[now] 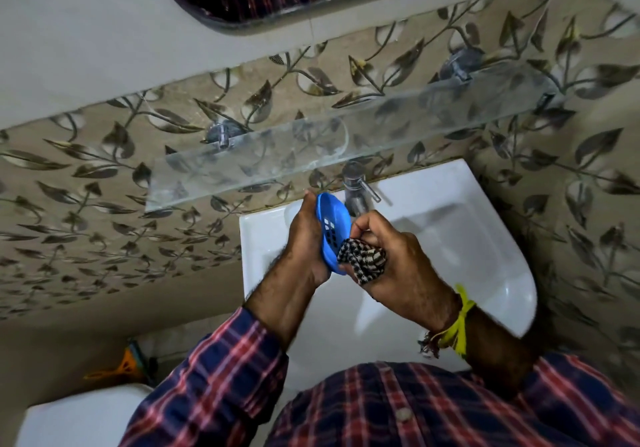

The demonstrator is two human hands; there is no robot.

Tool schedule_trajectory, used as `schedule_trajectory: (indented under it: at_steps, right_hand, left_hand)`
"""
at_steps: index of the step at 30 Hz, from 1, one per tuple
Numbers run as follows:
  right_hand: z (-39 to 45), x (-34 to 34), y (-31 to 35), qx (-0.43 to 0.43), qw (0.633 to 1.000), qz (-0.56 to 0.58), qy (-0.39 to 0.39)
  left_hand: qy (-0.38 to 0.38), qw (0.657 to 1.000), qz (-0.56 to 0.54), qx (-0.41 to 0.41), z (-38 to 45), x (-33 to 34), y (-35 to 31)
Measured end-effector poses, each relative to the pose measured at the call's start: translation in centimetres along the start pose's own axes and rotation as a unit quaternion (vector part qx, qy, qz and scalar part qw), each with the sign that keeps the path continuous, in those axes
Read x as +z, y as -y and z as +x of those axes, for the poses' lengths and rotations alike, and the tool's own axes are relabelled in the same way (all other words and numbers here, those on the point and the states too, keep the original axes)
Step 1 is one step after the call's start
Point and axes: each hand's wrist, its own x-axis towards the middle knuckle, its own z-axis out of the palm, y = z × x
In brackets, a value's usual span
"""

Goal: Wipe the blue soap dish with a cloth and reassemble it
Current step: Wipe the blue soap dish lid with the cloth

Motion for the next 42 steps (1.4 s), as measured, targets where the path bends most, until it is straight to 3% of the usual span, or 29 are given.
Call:
schedule_trajectory:
  at_steps: [4, 6, 7, 8, 9, 11, 12, 14, 18, 24, 28, 32, 37, 39, 42]
  right_hand:
    - [0.2, -0.5, -0.3, 0.084, 0.988, 0.123, -0.045]
    - [0.6, -1.1, -0.2, 0.15, 0.959, 0.218, -0.102]
    - [0.8, -1.3, -0.1, 0.184, 0.934, 0.281, -0.121]
    - [1.0, -1.6, 0.0, 0.214, 0.907, 0.342, -0.124]
    - [1.2, -2.0, 0.0, 0.238, 0.881, 0.391, -0.118]
    - [1.5, -2.7, 0.2, 0.262, 0.858, 0.433, -0.093]
    - [1.7, -3.0, 0.4, 0.269, 0.855, 0.436, -0.082]
    - [2.0, -3.2, 0.5, 0.281, 0.85, 0.442, -0.064]
    - [2.7, -3.4, 1.4, 0.296, 0.838, 0.455, -0.05]
    - [1.9, -2.3, 2.0, 0.303, 0.84, 0.444, -0.067]
    - [1.1, -2.1, 2.3, 0.29, 0.839, 0.454, -0.079]
    - [1.6, -2.1, 2.9, 0.276, 0.837, 0.465, -0.083]
    - [2.0, -2.1, 2.8, 0.255, 0.863, 0.428, -0.081]
    - [2.2, -1.8, 2.6, 0.246, 0.859, 0.441, -0.08]
    - [1.8, -0.8, 2.2, 0.221, 0.894, 0.378, -0.09]
  left_hand:
    - [-0.004, 1.0, 0.009, -0.009, 0.1, -0.1, -0.2]
    - [-0.009, 0.991, 0.109, 0.077, -0.7, -0.6, 0.7]
    - [-0.007, 0.97, 0.177, 0.167, -1.1, -1.3, 1.8]
    - [0.01, 0.928, 0.242, 0.285, -1.5, -2.1, 3.0]
    - [0.032, 0.858, 0.326, 0.397, -1.5, -3.1, 4.2]
    - [0.103, 0.727, 0.454, 0.505, -0.6, -5.0, 6.4]
    - [0.113, 0.702, 0.476, 0.518, -0.4, -5.1, 6.7]
    - [0.101, 0.712, 0.47, 0.512, 0.0, -4.4, 6.3]
    - [0.109, 0.693, 0.445, 0.556, 0.5, -3.6, 5.5]
    - [0.106, 0.768, 0.374, 0.51, 0.8, -3.2, 6.0]
    - [0.114, 0.799, 0.336, 0.486, 0.7, -3.5, 6.8]
    - [0.078, 0.872, 0.28, 0.395, 0.5, -2.0, 6.0]
    - [0.177, 0.881, 0.228, 0.376, 0.3, -2.2, 6.0]
    - [0.168, 0.892, 0.215, 0.361, -0.1, -1.7, 5.8]
    - [0.143, 0.906, 0.21, 0.339, 0.2, -1.3, 4.0]
